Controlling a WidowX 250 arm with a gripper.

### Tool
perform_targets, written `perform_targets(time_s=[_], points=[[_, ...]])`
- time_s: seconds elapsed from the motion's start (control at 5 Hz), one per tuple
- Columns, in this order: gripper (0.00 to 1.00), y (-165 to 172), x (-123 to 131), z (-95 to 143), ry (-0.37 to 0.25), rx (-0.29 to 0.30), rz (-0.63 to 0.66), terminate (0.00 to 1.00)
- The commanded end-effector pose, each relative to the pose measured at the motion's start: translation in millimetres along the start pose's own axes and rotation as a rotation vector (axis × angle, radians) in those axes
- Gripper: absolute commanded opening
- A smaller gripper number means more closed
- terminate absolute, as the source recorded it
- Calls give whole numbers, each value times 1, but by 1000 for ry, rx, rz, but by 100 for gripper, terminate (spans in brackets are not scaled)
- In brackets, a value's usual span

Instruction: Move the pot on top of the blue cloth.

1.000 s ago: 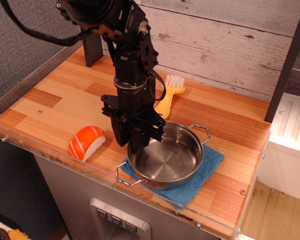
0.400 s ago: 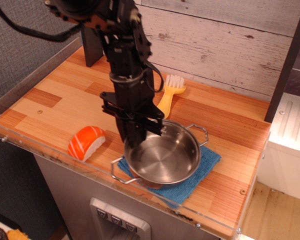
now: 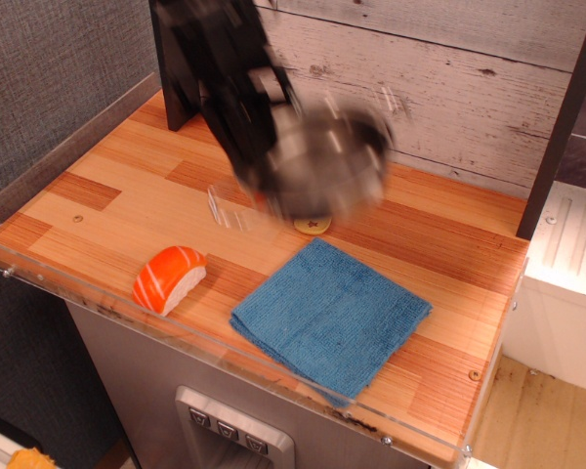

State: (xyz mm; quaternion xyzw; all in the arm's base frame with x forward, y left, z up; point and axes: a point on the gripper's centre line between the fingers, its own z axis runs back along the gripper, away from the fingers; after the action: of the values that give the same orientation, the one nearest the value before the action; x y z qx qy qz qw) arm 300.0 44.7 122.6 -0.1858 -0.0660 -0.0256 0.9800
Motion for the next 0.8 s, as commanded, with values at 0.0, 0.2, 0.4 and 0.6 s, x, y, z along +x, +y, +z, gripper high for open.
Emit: perform_targets(time_s=[0.0, 0.2, 0.4, 0.6], points=[[0, 77, 35, 19, -52, 230, 99, 0], [0, 85, 42, 0, -46, 287, 104, 0], [0, 104, 48, -19, -46, 364, 136, 0], [0, 130, 52, -36, -44, 388, 200, 0]])
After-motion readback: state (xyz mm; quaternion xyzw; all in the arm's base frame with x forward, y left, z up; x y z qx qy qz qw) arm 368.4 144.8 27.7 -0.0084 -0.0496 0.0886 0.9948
